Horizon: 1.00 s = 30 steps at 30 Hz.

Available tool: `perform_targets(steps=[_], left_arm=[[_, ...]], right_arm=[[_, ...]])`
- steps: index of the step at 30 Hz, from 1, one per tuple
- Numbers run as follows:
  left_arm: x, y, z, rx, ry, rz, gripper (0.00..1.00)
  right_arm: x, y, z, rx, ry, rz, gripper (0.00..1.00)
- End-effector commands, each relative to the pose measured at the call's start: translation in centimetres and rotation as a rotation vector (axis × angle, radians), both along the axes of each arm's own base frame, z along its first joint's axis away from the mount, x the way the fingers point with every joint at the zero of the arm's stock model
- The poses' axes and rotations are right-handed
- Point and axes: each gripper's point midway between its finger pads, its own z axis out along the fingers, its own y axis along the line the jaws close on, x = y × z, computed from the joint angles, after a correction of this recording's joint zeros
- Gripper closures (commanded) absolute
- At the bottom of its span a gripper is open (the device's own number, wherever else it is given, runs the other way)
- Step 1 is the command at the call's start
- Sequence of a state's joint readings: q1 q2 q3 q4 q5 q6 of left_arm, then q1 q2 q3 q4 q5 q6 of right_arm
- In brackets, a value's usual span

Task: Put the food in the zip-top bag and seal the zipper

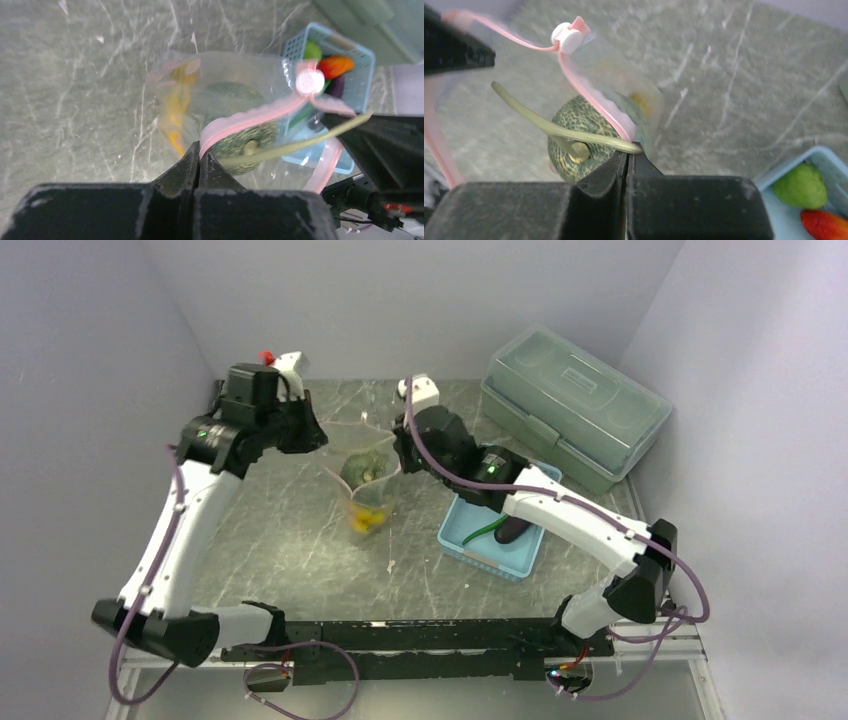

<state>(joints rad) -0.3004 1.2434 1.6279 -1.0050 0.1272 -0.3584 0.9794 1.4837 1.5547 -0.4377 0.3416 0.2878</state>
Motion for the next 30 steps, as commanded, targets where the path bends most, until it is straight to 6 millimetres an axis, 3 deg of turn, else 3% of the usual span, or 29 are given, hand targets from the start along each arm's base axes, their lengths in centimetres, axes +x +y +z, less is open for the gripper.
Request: perform_targets(steps=[1,4,13,16,21,23,26,30], left_arm=[[1.1,-1.5,-4.6,-0.051,0.104,-0.018,1.0],[1.2,-0.8,-4.3,-0.018,0.102,0.003,1.0],[1.4,-0.8,-3.9,-0.014,0.094,-0.004,1.0],[1.7,-0.6,-3.1,-0.007,0.073,0.006,1.0],[2.0,-0.2,0.3,-0.01,-0.005,0.024,1.0],[1.7,0.0,1.6,-0.012,-0.049,0.026,1.0],[1.6,0.8,1.8,0.008,-0.086,0.051,0.98],[1.9,1.4,-1.2,0.057,-0.02,0.074,1.0]], right_arm=[[-0.1,-0.5,-2.8,0.003,0.012,-0.019,1.0],[0.5,-1.5,-3.3,-0.066,0.026,-0.06,1.0],[0.6,-1.4,-2.8,-0.05,0.012,-0.067,1.0],[1.1,-1.5,-1.4,-0.041,-0.021,-0.078,1.0],[0.9,-1.7,3.1,0.031,-0.091,-0.072,1.0],[0.6,-2.0,4.0,0.071,-0.112,-0.069,1.0],[0.7,-2.1,1.7,0.041,-0.089,-0.073,1.0],[1.0,-1.7,-3.8,-0.032,0.001,-0.085,1.0]])
